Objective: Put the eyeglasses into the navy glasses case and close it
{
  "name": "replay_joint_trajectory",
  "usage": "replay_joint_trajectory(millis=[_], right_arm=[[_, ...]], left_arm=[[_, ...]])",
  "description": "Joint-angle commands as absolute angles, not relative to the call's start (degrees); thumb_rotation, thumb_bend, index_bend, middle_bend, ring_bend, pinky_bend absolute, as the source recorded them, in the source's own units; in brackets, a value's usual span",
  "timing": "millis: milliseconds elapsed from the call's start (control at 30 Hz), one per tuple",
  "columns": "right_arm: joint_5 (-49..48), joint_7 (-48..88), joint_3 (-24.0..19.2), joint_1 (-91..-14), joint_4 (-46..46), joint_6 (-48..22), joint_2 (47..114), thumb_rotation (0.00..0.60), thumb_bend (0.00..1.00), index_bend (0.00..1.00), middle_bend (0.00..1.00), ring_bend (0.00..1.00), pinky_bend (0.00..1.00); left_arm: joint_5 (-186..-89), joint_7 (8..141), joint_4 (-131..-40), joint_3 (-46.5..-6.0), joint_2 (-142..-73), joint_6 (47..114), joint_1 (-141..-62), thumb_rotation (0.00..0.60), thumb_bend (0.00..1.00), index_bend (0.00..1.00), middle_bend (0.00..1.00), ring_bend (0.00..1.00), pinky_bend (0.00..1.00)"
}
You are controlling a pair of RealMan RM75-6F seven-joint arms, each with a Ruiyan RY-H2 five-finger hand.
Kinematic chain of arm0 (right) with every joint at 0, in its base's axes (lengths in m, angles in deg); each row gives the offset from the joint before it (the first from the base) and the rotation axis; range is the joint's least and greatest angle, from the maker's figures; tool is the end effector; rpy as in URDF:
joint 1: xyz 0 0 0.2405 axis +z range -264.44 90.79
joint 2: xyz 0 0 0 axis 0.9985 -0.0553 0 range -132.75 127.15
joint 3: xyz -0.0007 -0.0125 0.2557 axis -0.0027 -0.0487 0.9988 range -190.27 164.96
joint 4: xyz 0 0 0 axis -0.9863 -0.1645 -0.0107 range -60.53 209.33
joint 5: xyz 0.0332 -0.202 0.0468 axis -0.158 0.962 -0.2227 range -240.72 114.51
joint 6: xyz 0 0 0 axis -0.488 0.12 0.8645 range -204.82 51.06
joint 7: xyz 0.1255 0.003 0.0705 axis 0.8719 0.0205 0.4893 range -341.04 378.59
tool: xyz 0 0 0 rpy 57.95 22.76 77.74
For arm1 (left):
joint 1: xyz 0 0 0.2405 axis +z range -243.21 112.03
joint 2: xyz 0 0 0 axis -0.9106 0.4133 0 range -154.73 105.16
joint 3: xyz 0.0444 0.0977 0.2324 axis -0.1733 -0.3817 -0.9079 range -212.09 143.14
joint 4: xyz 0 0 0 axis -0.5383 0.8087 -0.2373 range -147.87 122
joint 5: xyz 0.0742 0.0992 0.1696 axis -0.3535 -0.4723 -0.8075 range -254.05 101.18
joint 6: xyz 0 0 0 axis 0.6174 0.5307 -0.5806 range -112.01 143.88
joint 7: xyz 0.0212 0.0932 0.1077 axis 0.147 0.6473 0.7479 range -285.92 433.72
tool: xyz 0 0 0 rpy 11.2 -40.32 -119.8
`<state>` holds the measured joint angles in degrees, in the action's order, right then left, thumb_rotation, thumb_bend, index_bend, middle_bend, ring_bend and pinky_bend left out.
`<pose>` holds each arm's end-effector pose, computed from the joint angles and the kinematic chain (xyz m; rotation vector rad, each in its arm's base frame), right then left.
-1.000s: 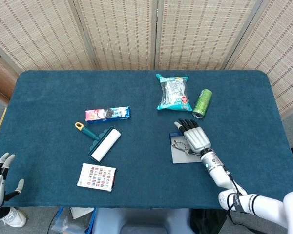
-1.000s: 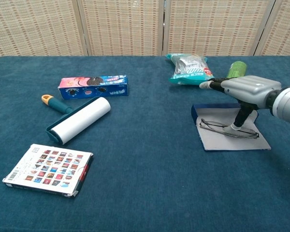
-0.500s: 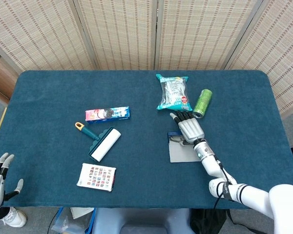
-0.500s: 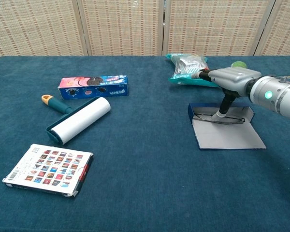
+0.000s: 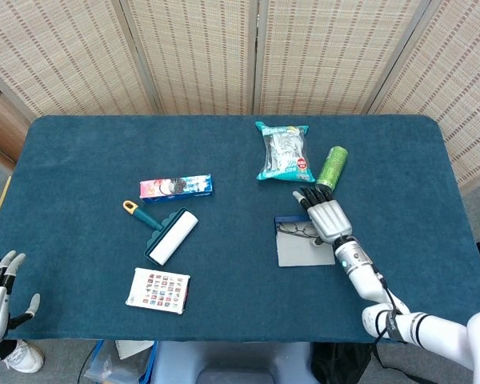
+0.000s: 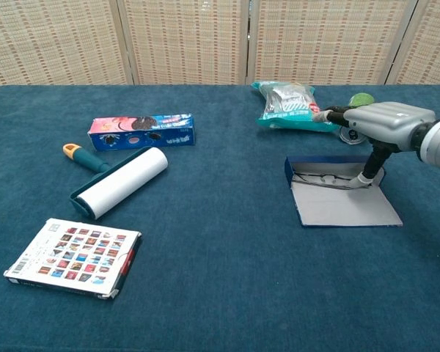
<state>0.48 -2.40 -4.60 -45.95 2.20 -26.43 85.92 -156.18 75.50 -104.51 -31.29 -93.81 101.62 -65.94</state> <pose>-0.2138 -0.3657 -0.0061 1.8525 -0.8392 0.6782 -0.3325 0.1554 0.1400 -1.2239 -1.0174 -0.8307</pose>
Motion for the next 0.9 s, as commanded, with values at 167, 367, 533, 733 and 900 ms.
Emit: replay_joint_trajectory(millis=[167,367,533,733,900], right_arm=[[-1.4,-2.3,-3.7,-44.5,6.1,-29.0,87.4,0.600,0.04,0.00,0.00,0.00,0.05],[-1.9,-1.8,-2.8,-43.4,9.1,-29.8,89.2,0.600,0.04,0.00,0.00,0.00,0.05],[0.6,-0.2,-3.9,-45.2,6.0,-27.1,87.5,0.600,0.04,0.00,0.00,0.00,0.05],[8.6,3.4,-8.0,-50.7,-1.9,-18.7,82.6,0.600,0.05,0.00,0.00,0.00,0.05],[14.1,4.8,-11.6,-54.2,-3.2,-14.0,81.9,0.600,0.06,0.00,0.00,0.00,0.05]], left_arm=[[-156.0,75.9,-104.7,-31.3,-93.9,101.6,-65.9,0.600,0.35,0.10,0.05,0.07,0.00],[-155.9,75.8,-104.8,-31.2,-93.6,101.8,-65.8,0.600,0.35,0.10,0.05,0.07,0.00],[-155.8,75.4,-104.6,-31.3,-93.6,101.8,-65.6,0.600,0.35,0.10,0.05,0.07,0.00],[-156.3,75.2,-104.5,-31.3,-93.5,101.9,-65.7,0.600,0.35,0.10,0.05,0.07,0.00],[-157.0,75.3,-104.9,-31.4,-93.6,101.8,-66.0,0.600,0.35,0.10,0.05,0.07,0.00]])
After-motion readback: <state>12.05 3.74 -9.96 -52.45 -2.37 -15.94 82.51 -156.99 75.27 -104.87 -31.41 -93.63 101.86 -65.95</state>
